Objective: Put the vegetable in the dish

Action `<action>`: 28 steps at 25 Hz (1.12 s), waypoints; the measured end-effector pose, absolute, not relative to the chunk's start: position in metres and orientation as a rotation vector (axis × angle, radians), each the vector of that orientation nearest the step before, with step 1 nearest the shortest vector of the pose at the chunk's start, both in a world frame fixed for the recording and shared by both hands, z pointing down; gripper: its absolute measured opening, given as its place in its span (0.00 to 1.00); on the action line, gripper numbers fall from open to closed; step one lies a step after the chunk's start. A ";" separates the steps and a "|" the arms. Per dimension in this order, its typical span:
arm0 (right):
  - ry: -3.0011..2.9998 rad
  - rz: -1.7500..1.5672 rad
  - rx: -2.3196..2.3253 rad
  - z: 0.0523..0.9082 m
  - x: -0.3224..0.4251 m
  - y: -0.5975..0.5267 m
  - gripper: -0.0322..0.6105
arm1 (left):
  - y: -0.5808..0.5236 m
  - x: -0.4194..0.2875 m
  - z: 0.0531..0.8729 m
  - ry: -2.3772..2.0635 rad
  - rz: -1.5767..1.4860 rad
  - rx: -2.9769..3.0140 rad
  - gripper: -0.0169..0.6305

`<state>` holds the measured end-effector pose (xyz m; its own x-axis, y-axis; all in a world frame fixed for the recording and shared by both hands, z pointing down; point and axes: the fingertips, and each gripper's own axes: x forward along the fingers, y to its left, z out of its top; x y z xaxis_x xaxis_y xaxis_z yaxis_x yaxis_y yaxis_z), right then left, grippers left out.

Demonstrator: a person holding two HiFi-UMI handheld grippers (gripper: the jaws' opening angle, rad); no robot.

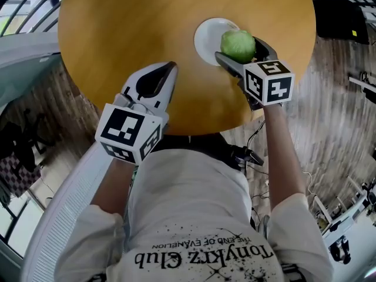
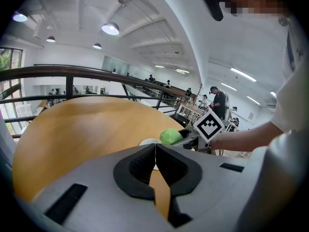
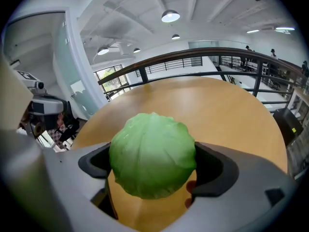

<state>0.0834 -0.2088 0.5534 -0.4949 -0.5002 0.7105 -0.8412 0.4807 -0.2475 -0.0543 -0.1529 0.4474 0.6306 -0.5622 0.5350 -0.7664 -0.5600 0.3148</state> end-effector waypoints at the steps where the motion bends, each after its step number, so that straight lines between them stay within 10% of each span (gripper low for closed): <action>1: -2.162 0.784 1.095 0.557 0.082 -0.210 0.81 | -0.153 -0.054 0.449 -1.040 0.515 2.323 0.06; 28: -2.053 0.643 0.999 0.605 0.054 -0.223 0.81 | -0.143 -0.081 0.472 -1.086 0.525 2.227 0.06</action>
